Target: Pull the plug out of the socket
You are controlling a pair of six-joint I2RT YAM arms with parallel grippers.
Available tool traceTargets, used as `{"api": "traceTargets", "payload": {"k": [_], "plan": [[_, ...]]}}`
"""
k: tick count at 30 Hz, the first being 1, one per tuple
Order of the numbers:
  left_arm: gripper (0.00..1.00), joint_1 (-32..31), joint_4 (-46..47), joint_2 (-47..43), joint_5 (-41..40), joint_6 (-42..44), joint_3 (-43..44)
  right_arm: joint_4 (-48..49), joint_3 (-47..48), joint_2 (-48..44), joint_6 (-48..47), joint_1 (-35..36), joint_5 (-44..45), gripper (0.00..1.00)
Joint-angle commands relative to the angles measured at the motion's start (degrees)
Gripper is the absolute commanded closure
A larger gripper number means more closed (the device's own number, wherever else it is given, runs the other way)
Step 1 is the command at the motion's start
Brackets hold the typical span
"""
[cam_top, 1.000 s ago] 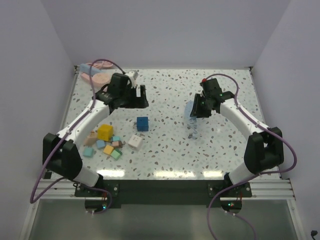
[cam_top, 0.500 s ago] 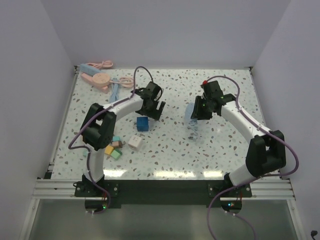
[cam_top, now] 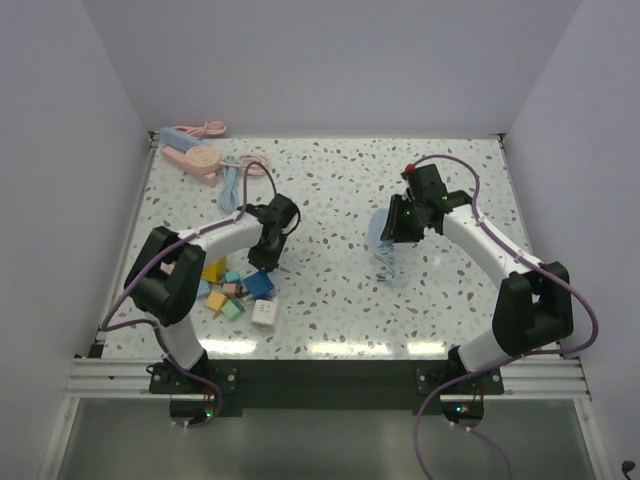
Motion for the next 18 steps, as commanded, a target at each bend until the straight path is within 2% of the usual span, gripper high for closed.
{"api": "traceTargets", "payload": {"k": [1,5,6,8,9,11,12,13,14,15,16,18], "plan": [[0.77,2.9,-3.2,-6.4,-2.4,-6.5,-2.5,4.5,1.3,0.3,0.6,0.2,-4.8,1.00],[0.80,7.8,-3.0,-11.5,-3.1,-8.2,-4.2,6.0,1.9,2.2,0.6,0.6,-9.0,1.00],[0.67,8.1,-2.6,-12.5,-3.6,-8.4,-4.1,6.4,2.4,2.6,0.4,0.8,-9.9,1.00],[0.49,8.4,-0.8,-15.2,-2.9,-7.7,-2.7,7.1,3.1,4.4,0.1,1.3,-12.8,1.00],[0.34,8.4,0.2,-16.6,-1.8,-6.8,-1.9,7.5,3.5,4.8,0.1,1.4,-14.1,1.00],[0.19,8.4,3.3,-17.8,3.9,-5.7,0.5,10.5,3.4,5.2,1.1,1.4,-19.8,1.00],[0.08,8.4,4.4,-18.2,6.2,-5.0,1.3,11.9,3.0,5.3,1.6,1.5,-22.8,1.00],[0.04,8.4,5.7,-18.6,12.8,-4.6,2.6,16.1,2.6,5.2,2.8,1.5,-26.4,1.00],[0.00,8.4,8.8,-18.6,15.9,-4.1,3.1,18.4,2.2,5.1,3.8,1.5,-30.0,1.00],[0.00,8.5,10.1,-18.7,18.6,-4.1,3.7,21.3,0.7,4.8,5.0,1.5,-36.3,1.00],[0.00,8.6,11.6,-18.4,24.9,-4.1,4.1,26.4,0.1,4.5,7.2,1.5,-39.3,1.00],[0.00,9.6,17.4,-18.3,32.4,-5.0,3.6,30.3,-1.1,3.7,8.9,1.5,-46.3,1.00]]}}
